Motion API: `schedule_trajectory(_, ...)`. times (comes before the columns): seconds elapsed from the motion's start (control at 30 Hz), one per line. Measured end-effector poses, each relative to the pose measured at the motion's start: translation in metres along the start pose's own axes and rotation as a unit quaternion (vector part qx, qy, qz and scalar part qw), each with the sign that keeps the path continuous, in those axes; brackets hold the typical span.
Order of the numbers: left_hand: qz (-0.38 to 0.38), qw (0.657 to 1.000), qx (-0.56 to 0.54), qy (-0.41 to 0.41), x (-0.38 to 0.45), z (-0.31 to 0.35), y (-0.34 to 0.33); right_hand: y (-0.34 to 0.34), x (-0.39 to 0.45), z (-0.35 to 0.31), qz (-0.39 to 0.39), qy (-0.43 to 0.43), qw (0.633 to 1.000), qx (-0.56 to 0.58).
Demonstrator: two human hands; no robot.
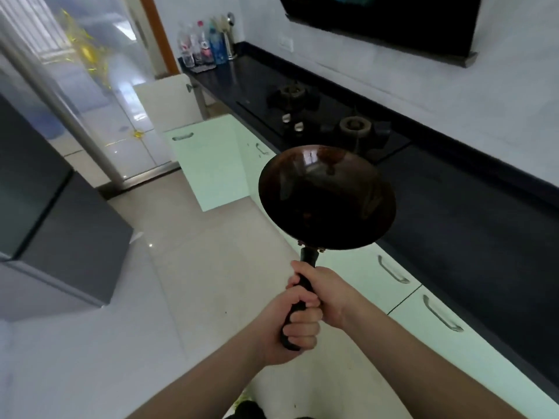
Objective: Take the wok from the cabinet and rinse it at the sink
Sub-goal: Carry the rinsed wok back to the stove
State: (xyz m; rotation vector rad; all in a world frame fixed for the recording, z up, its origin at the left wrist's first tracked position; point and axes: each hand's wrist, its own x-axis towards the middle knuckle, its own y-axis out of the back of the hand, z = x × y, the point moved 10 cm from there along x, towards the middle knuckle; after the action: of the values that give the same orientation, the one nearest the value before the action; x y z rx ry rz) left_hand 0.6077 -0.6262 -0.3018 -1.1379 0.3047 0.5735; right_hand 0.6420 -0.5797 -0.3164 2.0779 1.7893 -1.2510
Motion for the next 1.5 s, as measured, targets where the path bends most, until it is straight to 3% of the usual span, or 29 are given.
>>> schedule_trajectory(0.43, -0.013, 0.99, -0.093, -0.106, -0.093, 0.128, 0.128, -0.192, 0.108, 0.003, -0.056, -0.03, 0.995, -0.083)
schedule_trajectory(0.67, 0.012, 0.985, -0.116, -0.13, -0.124, 0.185, 0.178, -0.259, 0.152, -0.004, -0.079, -0.057, 0.989, -0.113)
schedule_trajectory(1.1, 0.003, 0.974, -0.163, -0.155, -0.093, 0.295, 0.227, -0.301, 0.261, -0.057, -0.079, -0.074, 0.991, -0.076)
schedule_trajectory(1.5, -0.003, 0.976, -0.146, -0.16, -0.016, 0.458, 0.24, -0.319, 0.387, -0.191, -0.106, -0.054, 0.988, -0.102)
